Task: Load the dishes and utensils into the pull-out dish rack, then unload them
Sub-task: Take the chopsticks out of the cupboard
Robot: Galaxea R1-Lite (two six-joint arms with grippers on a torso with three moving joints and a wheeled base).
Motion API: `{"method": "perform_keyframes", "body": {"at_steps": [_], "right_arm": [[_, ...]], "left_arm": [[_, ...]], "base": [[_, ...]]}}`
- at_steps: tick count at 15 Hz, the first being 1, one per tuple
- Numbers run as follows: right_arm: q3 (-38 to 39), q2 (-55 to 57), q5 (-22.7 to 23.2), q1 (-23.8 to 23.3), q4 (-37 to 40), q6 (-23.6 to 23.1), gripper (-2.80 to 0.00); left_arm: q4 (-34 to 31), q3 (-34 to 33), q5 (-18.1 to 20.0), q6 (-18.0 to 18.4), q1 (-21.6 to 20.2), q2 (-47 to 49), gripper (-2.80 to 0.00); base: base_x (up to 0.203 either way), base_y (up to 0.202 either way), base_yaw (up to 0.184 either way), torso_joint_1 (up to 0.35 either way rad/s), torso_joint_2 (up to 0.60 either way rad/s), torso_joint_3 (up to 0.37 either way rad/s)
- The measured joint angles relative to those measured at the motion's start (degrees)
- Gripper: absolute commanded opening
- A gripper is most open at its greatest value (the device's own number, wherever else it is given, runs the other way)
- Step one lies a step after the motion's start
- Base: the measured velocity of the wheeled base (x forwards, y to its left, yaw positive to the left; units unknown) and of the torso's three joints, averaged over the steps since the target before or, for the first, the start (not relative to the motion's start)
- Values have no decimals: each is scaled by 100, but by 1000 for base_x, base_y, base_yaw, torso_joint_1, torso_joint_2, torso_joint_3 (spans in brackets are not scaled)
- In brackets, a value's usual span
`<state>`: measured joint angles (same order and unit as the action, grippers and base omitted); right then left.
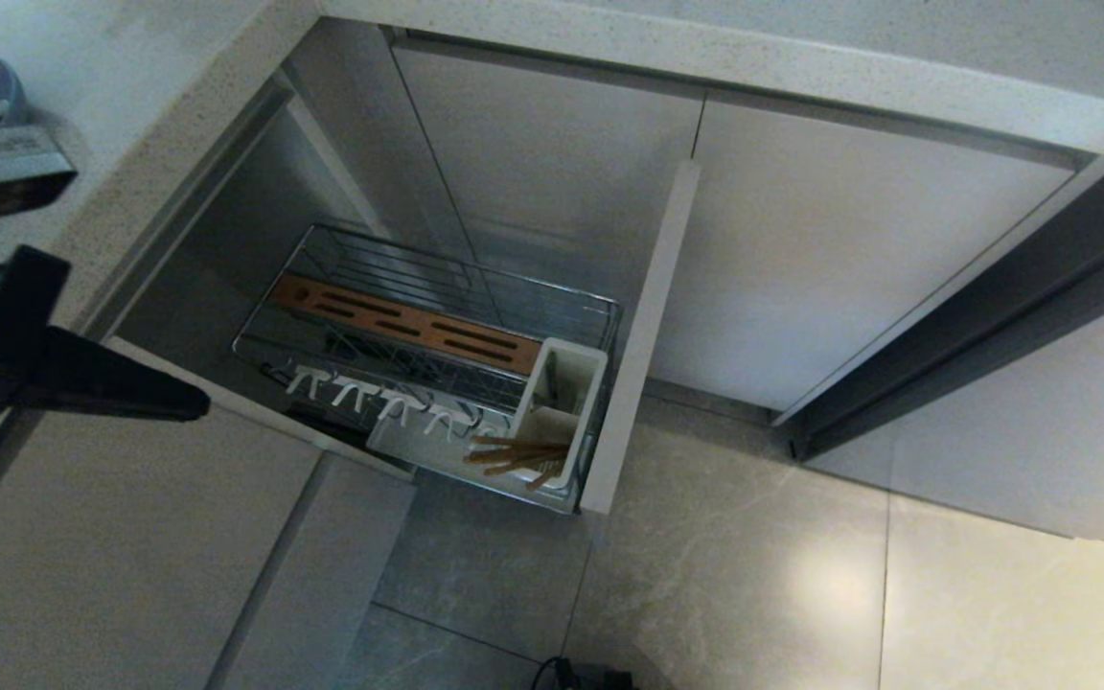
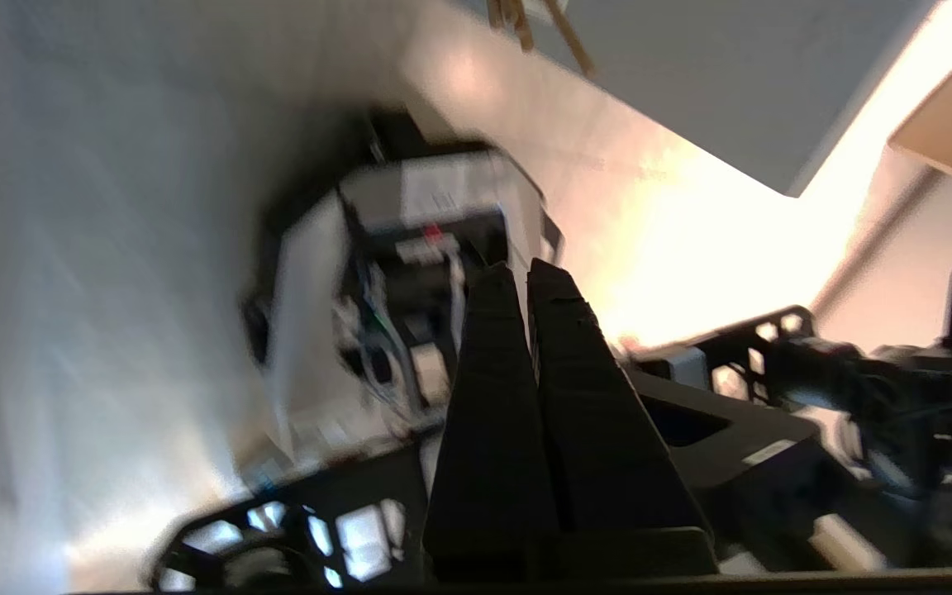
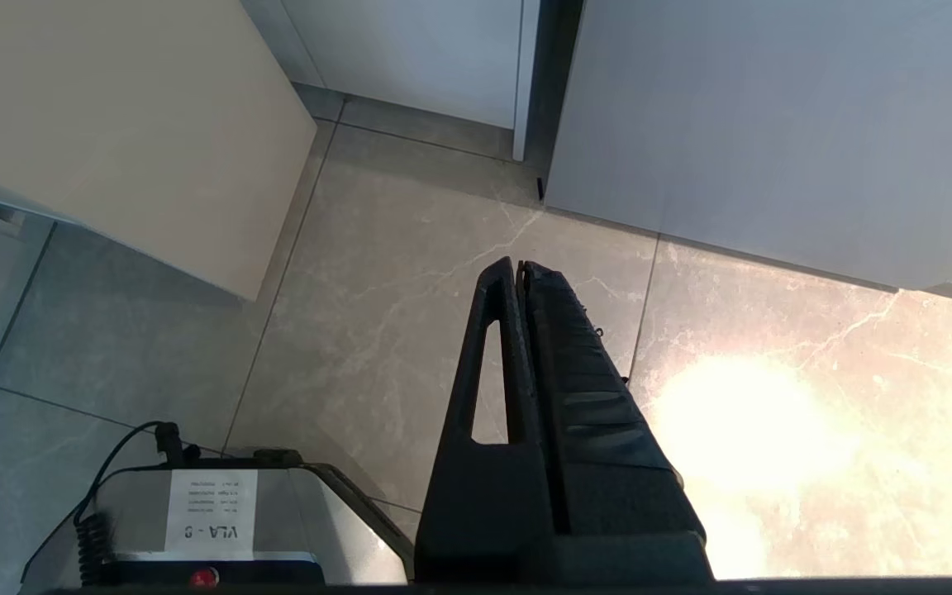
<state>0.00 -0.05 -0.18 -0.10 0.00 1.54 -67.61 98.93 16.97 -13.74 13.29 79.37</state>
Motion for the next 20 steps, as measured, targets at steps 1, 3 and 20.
{"method": "perform_keyframes", "body": {"at_steps": [1, 3, 20], "right_arm": [[0, 0, 0, 0, 0, 0, -280], [0, 0, 0, 0, 0, 2, -280], [0, 0, 0, 0, 0, 0, -280]], "left_arm": [[-15, 24, 26, -128, 63, 204, -280], [-26, 132, 57, -383, 197, 661, -280], [-102, 1067, 223, -581, 911, 3176, 0]], "base": [[0, 0, 0, 0, 0, 0], [0, 0, 0, 0, 0, 0], [0, 0, 0, 0, 0, 0]]}}
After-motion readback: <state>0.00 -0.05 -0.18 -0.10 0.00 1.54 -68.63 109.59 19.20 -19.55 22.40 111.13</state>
